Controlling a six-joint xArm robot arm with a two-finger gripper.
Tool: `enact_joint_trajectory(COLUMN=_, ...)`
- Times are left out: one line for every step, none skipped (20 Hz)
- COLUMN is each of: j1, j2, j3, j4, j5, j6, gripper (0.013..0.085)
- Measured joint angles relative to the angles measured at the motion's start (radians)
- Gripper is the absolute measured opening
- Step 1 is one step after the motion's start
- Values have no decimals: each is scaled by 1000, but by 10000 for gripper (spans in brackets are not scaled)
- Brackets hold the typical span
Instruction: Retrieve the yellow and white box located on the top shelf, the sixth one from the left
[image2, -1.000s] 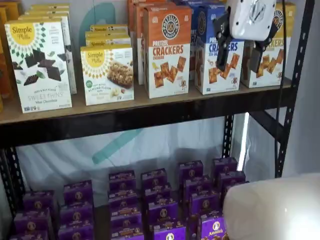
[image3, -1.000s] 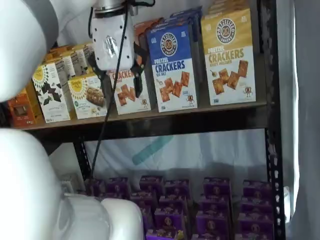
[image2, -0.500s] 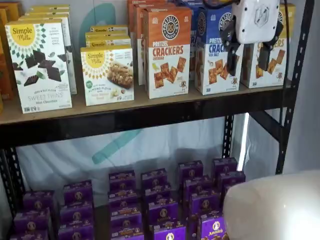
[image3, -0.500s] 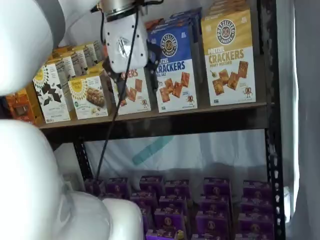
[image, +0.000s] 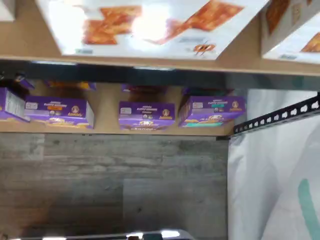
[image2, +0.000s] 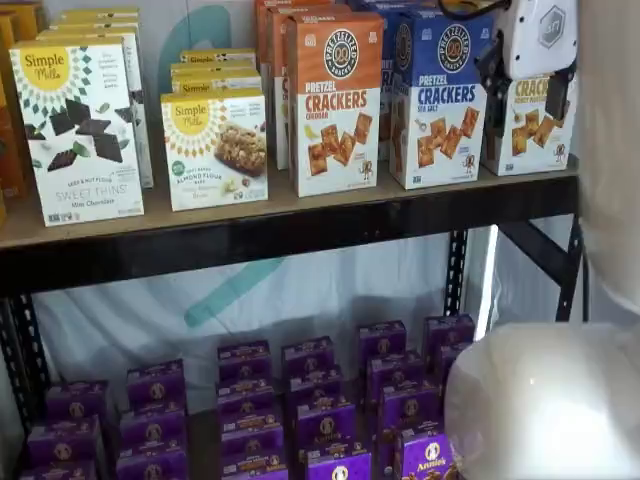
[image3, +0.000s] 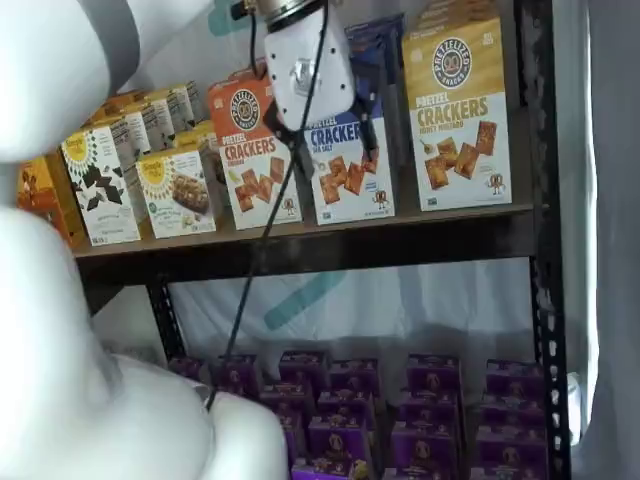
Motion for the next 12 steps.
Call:
enact_joint_trajectory(j1=-18, j2=8, j3=-4, j4=6, j5=-11, j6=-16, gripper=850)
enact_joint_trajectory(j1=-35, j2=16, j3=-10, j4=11, j5=-20, j6=-31, gripper=850)
enact_joint_trajectory(j1=-55, j2=27, j3=-17, j4=18, j5=-31, j6=-49, gripper=850)
enact_joint_trajectory(j1=-74, j2=38, j3=-25, j4=25, j5=-41, j6=-66, gripper=850)
enact_joint_trajectory(j1=-89, j2=47, j3=-33, j4=33, j5=-47, j6=-79, gripper=850)
enact_joint_trajectory(j1=-102, j2=55, j3=-41, j4=39, j5=-53, j6=-91, gripper=850)
enact_joint_trajectory(j1=-114, j2=63, j3=-48, j4=43, j5=-60, j6=-102, gripper=850)
enact_joint_trajectory(j1=-126, j2=71, j3=-56, j4=48, j5=-65, j6=-113, gripper=850)
enact_joint_trajectory(j1=-140, j2=79, j3=-65, j4=55, j5=-72, j6=-124, gripper=850)
enact_joint_trajectory(j1=-153, j2=86, j3=-72, j4=62, j5=-79, j6=-136, gripper=850)
enact_joint_trajectory(j1=-166, j2=93, j3=-80, j4=70, j5=-86, j6=-147, gripper=850)
enact_joint_trajectory(j1=-180, j2=101, j3=-90, j4=79, j5=-90, j6=-159, gripper=850)
